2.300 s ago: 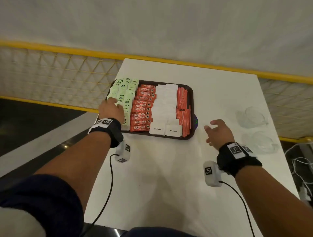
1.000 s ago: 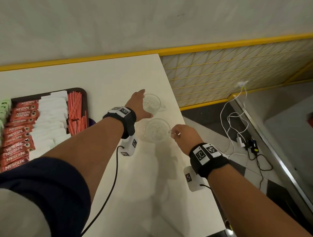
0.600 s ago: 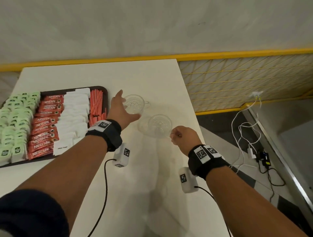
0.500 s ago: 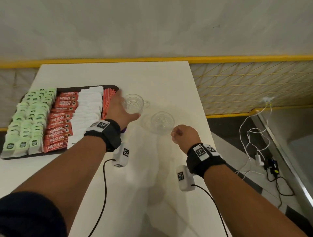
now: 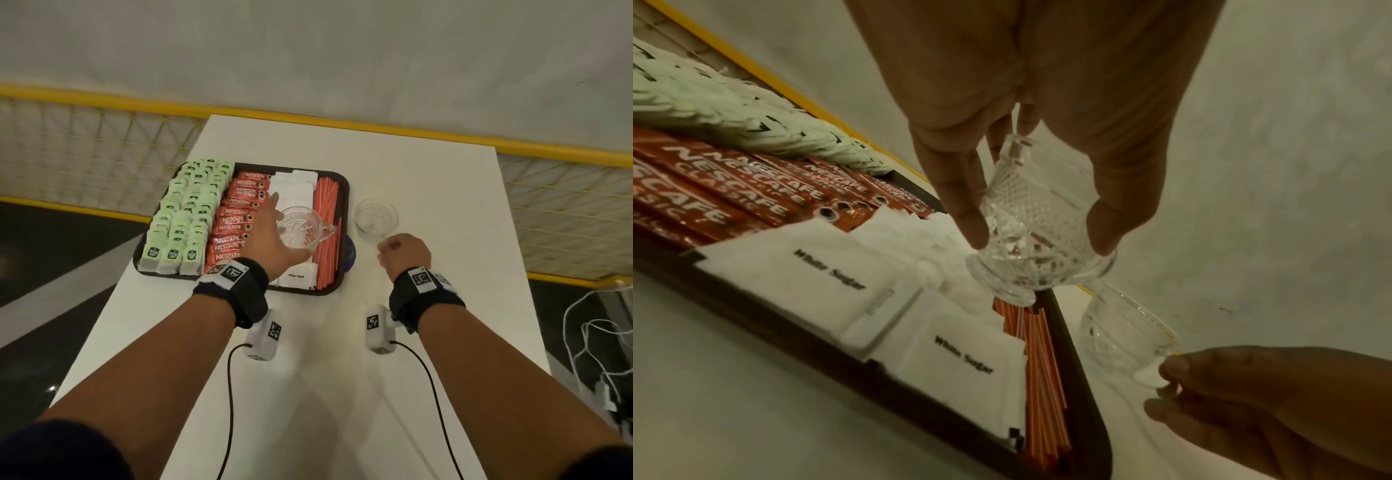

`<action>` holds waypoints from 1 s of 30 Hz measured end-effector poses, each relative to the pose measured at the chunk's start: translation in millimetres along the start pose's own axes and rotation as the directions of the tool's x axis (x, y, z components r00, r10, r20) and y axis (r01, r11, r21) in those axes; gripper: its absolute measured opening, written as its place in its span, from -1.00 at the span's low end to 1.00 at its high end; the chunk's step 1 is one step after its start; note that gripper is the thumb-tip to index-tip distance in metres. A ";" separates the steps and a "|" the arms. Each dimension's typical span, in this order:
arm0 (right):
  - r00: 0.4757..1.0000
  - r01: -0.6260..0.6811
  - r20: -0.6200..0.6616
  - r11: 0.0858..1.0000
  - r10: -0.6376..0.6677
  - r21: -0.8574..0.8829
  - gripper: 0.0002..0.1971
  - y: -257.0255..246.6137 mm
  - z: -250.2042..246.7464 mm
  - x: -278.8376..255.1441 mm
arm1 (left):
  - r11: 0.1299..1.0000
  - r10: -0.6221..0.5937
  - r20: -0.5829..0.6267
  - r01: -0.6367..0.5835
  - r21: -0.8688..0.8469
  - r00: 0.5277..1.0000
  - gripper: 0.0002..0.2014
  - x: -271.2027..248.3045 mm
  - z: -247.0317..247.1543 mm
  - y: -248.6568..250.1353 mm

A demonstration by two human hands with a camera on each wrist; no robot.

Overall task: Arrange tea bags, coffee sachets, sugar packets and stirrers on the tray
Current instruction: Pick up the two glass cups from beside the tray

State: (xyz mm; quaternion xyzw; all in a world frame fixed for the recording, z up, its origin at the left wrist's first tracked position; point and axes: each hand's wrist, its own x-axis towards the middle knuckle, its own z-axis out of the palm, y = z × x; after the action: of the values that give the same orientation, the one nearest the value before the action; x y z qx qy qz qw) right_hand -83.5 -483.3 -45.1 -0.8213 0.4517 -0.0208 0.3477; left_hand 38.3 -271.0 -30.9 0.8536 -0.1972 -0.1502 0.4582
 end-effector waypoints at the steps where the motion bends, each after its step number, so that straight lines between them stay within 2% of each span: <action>1: 1.000 -0.001 -0.009 1.000 0.001 0.000 -0.84 -5.7 3.2 1.9 | 1.000 0.002 0.005 -0.002 0.000 1.000 0.17 -1.0 -3.4 -2.3; 8: 1.000 -0.010 -0.028 1.000 0.009 -0.020 -0.84 -33.8 22.2 14.0 | 0.998 0.055 0.027 -0.056 0.028 0.998 0.17 -1.7 -19.6 -13.2; 12: 0.998 -0.024 -0.054 0.999 0.025 0.026 -0.85 -38.9 30.1 24.5 | 0.996 0.075 0.053 -0.078 0.042 0.996 0.16 -3.8 -25.7 -12.2; 17: 0.995 -0.086 -0.053 0.993 0.090 0.083 -0.64 -38.8 32.6 25.9 | 0.999 0.043 0.129 -0.045 0.018 0.991 0.17 -7.0 -24.3 -8.1; 18: 0.992 -0.081 -0.082 0.990 0.090 0.111 -0.65 -38.1 29.8 20.3 | 0.999 0.034 0.158 -0.036 0.008 0.987 0.18 -7.3 -22.7 -6.6; 20: 0.993 0.007 -0.114 0.993 0.007 0.121 -0.76 -37.1 21.4 3.4 | 0.999 0.033 0.220 -0.033 -0.006 0.975 0.19 -7.4 -17.5 -2.7; 22: 0.995 0.102 -0.026 0.967 -0.098 0.233 -0.78 -30.0 13.9 -12.4 | 0.998 0.054 0.278 -0.055 -0.003 0.959 0.20 -6.7 -9.2 3.2; 24: 0.980 0.079 0.140 0.916 -0.144 0.394 -0.69 -20.3 4.9 -27.8 | 0.996 0.076 0.337 -0.089 0.022 0.938 0.21 -4.9 0.5 11.4; 26: 0.956 0.030 0.247 0.893 -0.156 0.449 -0.68 -8.5 -4.1 -37.0 | 0.992 0.097 0.398 -0.122 0.038 0.912 0.23 -2.6 9.8 21.3; 30: 0.945 0.004 0.286 0.883 -0.156 0.469 -0.92 19.9 -16.6 -43.1 | 0.976 0.164 0.475 -0.212 0.048 0.864 0.22 2.1 30.2 34.1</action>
State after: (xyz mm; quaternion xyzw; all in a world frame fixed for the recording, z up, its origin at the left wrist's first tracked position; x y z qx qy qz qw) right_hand -129.3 -466.8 -32.2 -0.7255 0.3375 -0.0108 0.5997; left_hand 20.2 -311.0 -18.5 0.7902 -0.3914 -0.2964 0.3667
